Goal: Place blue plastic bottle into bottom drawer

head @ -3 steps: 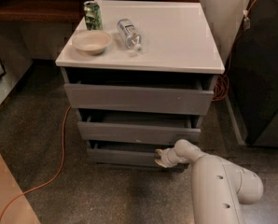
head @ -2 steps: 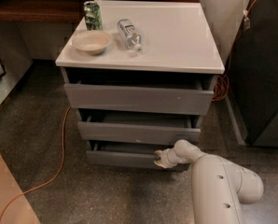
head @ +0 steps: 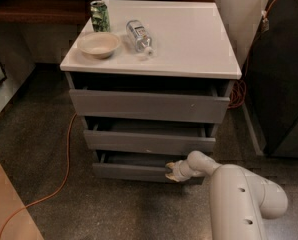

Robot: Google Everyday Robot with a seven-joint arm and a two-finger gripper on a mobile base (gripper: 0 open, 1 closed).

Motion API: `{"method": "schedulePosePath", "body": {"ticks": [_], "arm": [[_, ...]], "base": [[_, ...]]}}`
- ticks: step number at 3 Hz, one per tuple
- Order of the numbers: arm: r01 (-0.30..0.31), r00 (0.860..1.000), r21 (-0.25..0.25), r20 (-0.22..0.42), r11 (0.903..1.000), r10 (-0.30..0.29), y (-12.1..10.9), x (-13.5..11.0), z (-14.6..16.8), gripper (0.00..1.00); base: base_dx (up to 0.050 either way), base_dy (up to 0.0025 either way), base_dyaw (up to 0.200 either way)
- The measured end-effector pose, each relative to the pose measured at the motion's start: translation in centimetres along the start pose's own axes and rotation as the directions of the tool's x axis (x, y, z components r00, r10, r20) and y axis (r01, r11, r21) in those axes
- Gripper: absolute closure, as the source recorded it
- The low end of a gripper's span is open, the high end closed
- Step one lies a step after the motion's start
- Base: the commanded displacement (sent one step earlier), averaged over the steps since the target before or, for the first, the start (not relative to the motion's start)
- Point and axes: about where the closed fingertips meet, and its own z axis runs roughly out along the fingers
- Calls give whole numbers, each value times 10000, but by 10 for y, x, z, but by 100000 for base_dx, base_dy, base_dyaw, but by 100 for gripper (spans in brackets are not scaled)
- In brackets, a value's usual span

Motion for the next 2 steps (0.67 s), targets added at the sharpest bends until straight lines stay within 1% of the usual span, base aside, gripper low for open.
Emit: {"method": "schedulePosePath", "body": {"ticks": [1, 2], "arm": [[25, 10000, 1143, 51, 9934, -31, -11, -1, -71, 100], [18, 10000, 1224, 49, 9925, -24, -12, -1, -77, 100]], "base": [[0, 0, 0], [0, 0, 0]]}}
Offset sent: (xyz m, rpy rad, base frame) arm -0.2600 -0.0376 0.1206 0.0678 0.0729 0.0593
